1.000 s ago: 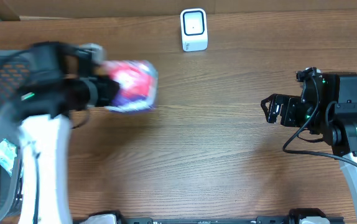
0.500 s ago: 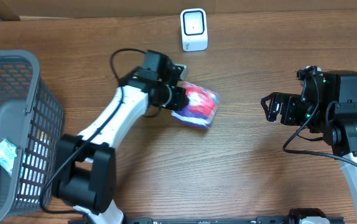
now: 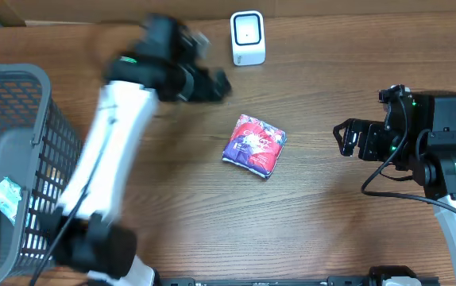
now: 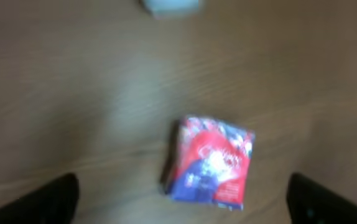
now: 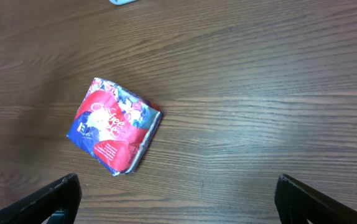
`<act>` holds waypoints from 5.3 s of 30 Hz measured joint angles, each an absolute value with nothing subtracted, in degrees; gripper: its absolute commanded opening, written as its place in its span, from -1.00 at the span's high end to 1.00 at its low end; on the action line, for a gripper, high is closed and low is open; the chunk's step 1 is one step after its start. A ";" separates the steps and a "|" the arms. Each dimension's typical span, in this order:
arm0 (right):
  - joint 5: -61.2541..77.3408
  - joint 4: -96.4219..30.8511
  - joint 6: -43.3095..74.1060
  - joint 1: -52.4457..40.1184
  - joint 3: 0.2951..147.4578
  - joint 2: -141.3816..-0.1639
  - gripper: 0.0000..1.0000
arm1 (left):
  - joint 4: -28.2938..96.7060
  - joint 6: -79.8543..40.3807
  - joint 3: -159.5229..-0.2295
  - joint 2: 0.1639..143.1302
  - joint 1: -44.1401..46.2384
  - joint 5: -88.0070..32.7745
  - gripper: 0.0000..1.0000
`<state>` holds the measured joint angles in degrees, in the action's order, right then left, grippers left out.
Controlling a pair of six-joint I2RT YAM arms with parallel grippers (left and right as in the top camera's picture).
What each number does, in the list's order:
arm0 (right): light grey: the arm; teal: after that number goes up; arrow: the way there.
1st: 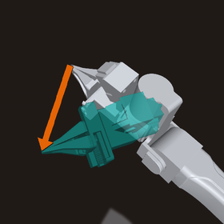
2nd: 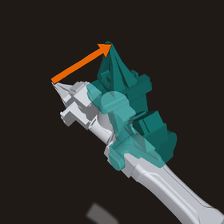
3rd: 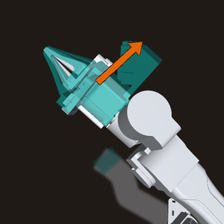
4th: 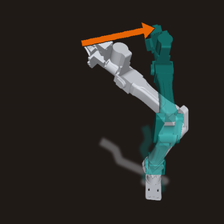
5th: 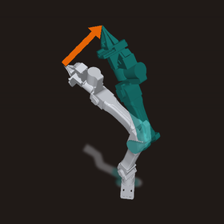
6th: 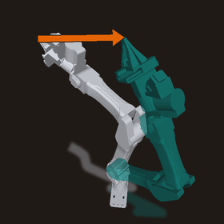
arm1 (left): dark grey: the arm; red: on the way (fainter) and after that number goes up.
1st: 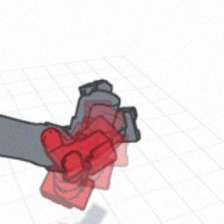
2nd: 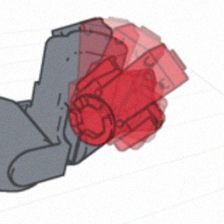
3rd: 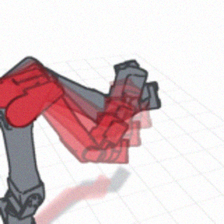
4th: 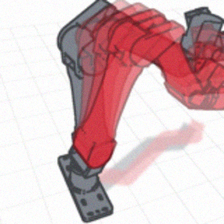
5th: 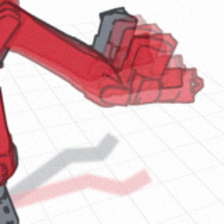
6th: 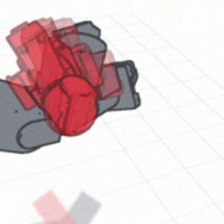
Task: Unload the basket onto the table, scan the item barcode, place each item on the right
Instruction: 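Carry the red pouch to the table centre and release it, then return the left gripper to the basket and grasp the teal wipe pack, then place the teal pack left of the red pouch and release, then reach the left gripper into the basket and grasp the white tube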
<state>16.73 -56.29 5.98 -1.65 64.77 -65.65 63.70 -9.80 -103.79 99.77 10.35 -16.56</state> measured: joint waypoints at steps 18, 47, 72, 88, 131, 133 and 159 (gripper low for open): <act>16.75 -56.23 5.98 -1.65 64.77 -65.65 -1.00 | 70.98 -21.96 -99.92 86.24 -44.58 1.76 -0.89; 16.64 -56.69 5.98 -1.65 64.77 -65.65 -1.00 | 32.12 -5.54 -62.52 97.78 -51.99 4.32 -0.85; 16.53 -57.58 6.00 -1.65 64.77 -65.65 -1.00 | 37.89 -7.42 -67.24 102.94 -56.99 0.51 0.91; 16.51 -57.01 6.00 -1.65 64.77 -65.65 -1.00 | 64.16 -6.59 -109.47 91.83 -41.36 -14.92 0.92; 16.56 -57.91 5.98 -1.65 64.79 -65.76 -1.00 | 90.24 -7.51 -131.09 113.89 7.20 -7.29 -0.35; 16.53 -58.13 5.98 -1.65 64.79 -65.76 -1.00 | 93.91 -9.28 -136.40 109.38 1.93 -6.90 -0.37; 16.53 -58.06 5.98 -1.65 64.79 -65.98 -1.00 | 70.59 -14.02 -92.23 91.90 -57.36 -13.78 -0.95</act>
